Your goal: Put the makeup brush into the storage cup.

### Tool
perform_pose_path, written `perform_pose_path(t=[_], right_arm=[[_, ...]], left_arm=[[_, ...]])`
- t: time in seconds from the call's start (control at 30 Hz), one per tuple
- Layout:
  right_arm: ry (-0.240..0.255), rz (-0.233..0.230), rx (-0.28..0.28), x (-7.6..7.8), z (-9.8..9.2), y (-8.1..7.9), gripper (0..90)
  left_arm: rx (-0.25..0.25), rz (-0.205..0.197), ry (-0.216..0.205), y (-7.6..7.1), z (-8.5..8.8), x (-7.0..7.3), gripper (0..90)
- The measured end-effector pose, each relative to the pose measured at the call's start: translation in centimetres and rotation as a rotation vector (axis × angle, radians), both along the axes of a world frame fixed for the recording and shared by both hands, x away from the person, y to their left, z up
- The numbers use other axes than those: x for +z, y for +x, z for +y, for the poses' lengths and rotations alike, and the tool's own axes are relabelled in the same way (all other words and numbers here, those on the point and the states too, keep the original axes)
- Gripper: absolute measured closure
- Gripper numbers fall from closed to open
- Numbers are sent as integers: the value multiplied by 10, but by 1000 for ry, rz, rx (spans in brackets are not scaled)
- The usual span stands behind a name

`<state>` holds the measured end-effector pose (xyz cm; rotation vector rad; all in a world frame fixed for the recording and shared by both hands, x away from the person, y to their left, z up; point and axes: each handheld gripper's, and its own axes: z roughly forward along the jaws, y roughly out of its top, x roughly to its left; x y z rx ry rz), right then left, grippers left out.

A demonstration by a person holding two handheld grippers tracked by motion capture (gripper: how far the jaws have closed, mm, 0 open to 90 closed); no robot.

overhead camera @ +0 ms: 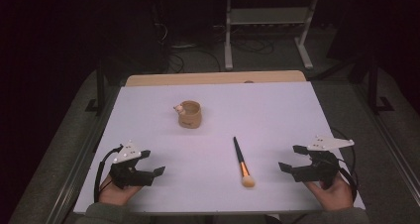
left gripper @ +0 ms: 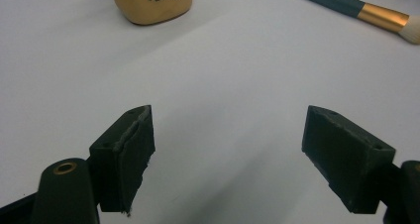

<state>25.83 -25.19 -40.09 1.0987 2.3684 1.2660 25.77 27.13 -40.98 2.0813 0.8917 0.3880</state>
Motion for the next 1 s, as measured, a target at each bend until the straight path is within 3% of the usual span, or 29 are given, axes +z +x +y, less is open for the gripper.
perform_pose_path(t=[0.13,0.57,1.0], right_arm=[[-8,10,10,8,7,3,166],[-42,28,63,22,39,20,204],[-93,102,91,24,80,45,247]], left_arm=[[-11,-6,18,0,1,1,200],[-4,-9,11,0,-2,1,200],[-9,-6,10,2,-3,1,200]])
